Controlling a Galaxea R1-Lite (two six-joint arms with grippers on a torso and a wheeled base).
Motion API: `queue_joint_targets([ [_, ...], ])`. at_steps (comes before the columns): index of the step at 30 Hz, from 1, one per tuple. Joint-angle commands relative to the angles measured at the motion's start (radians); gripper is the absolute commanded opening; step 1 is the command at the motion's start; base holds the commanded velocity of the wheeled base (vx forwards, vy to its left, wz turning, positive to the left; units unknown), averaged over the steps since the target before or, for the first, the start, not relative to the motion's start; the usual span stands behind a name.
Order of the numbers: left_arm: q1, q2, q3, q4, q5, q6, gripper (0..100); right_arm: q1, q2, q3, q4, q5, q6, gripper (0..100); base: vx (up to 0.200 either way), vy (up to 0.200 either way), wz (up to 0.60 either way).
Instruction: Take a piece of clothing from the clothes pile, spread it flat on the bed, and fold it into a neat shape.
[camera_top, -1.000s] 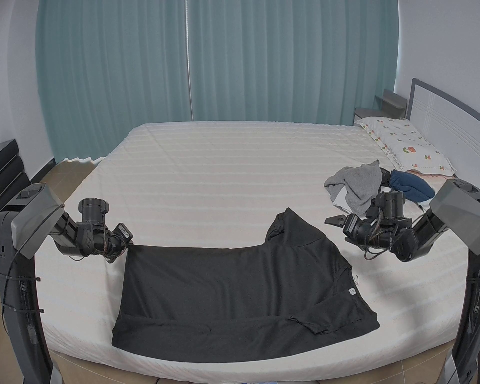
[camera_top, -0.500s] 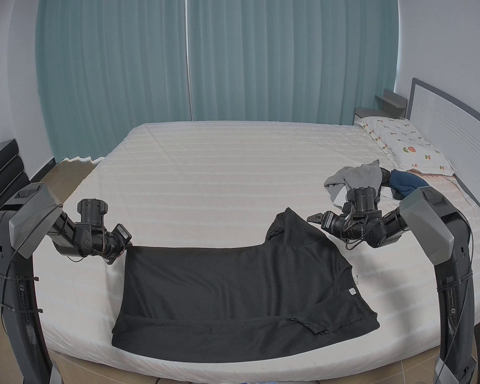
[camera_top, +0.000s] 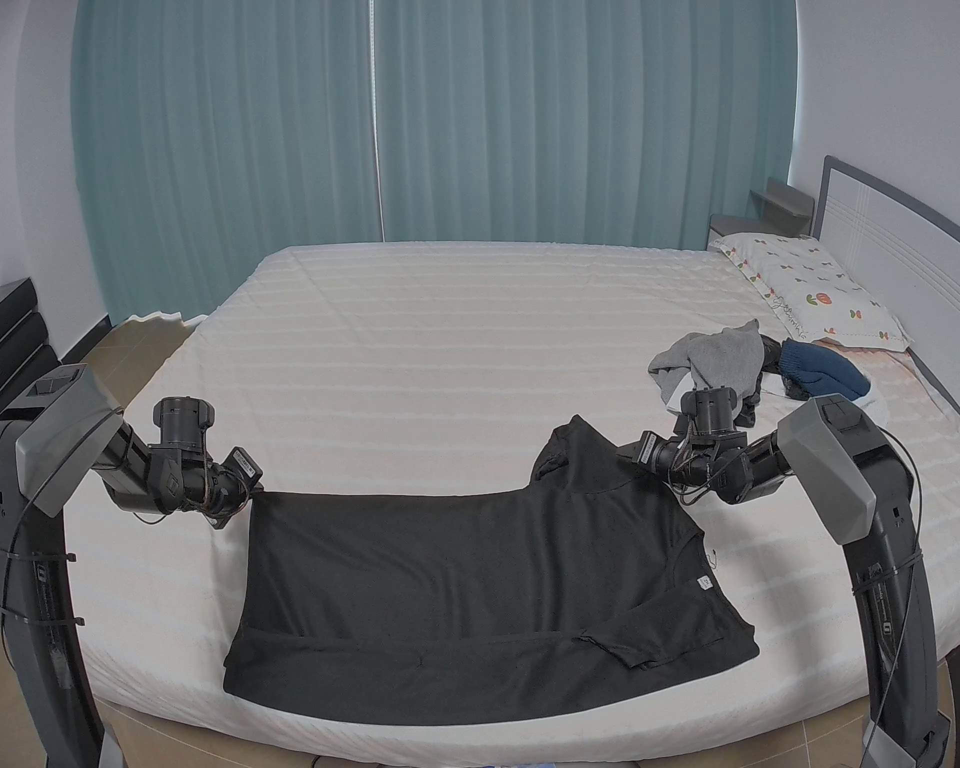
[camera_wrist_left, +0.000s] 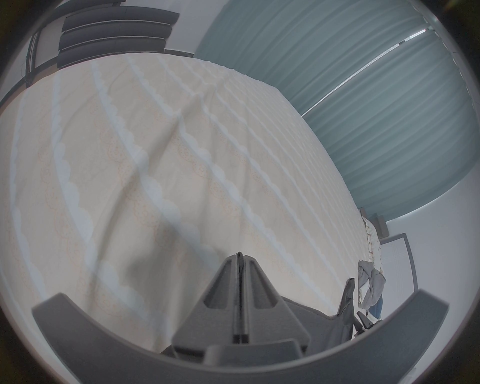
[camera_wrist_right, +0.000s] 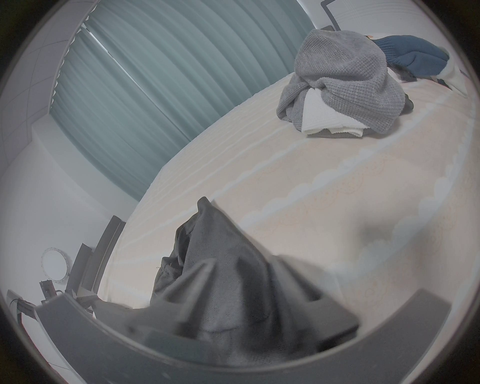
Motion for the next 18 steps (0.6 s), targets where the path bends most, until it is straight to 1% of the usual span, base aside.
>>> queue_joint_targets([
  [1, 0.000, -0.005, 0.001, 0.000, 0.000, 0.000, 0, -0.003, 0.005, -0.009, 0.000, -0.002, 0.000, 0, 0.000, 0.000, 0.00],
  [4, 0.000, -0.017, 0.002, 0.000, 0.000, 0.000, 0, -0.008, -0.001, -0.005, -0.002, -0.019, 0.000, 0, 0.000, 0.000, 0.00],
  [9, 0.003, -0.028, 0.008, 0.000, 0.000, 0.000, 0, -0.017, -0.028, 0.014, -0.009, -0.022, 0.006, 0, 0.000, 0.000, 0.00],
  [12, 0.009, -0.040, 0.010, 0.000, 0.000, 0.000, 0, -0.028, -0.061, 0.030, -0.014, -0.021, 0.024, 0, 0.000, 0.000, 0.00],
  [15, 0.018, -0.063, 0.015, 0.001, 0.000, 0.003, 0, -0.029, -0.116, 0.080, -0.022, -0.021, 0.083, 0, 0.000, 0.000, 0.00],
  [18, 0.023, -0.078, 0.028, 0.008, -0.001, 0.006, 0, -0.031, -0.139, 0.112, -0.083, -0.019, 0.096, 0, 0.000, 0.000, 0.00],
])
